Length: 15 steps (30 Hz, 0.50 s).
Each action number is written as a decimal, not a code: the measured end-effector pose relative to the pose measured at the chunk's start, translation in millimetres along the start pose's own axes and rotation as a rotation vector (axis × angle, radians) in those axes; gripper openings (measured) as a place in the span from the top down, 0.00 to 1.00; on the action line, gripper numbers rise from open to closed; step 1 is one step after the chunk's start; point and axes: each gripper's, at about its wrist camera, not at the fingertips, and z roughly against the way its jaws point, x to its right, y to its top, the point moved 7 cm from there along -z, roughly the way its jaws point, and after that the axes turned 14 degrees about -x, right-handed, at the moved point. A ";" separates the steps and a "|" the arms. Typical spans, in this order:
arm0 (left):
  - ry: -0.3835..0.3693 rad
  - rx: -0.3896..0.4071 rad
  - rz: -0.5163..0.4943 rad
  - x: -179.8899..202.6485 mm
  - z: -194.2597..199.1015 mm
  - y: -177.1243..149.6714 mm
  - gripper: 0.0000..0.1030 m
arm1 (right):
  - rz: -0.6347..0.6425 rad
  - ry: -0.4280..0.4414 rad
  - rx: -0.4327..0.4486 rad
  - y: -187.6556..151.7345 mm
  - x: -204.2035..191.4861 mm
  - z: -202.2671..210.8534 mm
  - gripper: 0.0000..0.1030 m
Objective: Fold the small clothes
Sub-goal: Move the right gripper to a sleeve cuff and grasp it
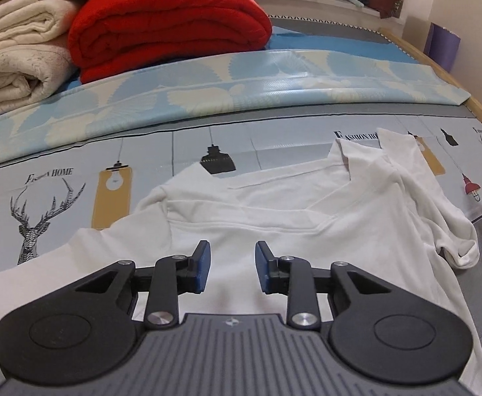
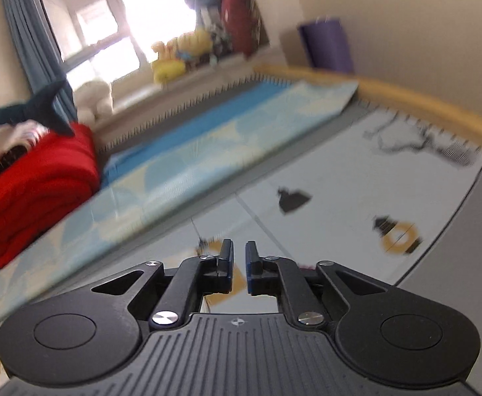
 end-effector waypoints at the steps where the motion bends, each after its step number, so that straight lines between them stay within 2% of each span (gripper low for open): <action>1: 0.001 -0.004 -0.001 1.3 -2.2 0.2 0.68 | 0.011 0.015 -0.035 -1.6 -2.4 -15.6 0.91; 2: 0.003 -0.011 0.001 2.0 -4.8 0.4 0.68 | 0.023 0.032 -0.074 -2.8 -4.9 -31.7 0.89; 6: -0.004 -0.032 0.007 1.1 -14.2 0.3 0.68 | 0.036 0.083 -0.193 -7.6 -14.7 -88.2 0.67; 11: 0.015 -0.054 0.014 -12.4 -25.3 2.1 0.68 | 0.037 0.090 -0.278 -16.9 -26.4 -136.8 0.63; 15: 0.022 -0.063 0.031 -24.1 -30.2 6.0 0.68 | 0.120 0.064 -0.262 -17.9 -43.5 -149.9 0.62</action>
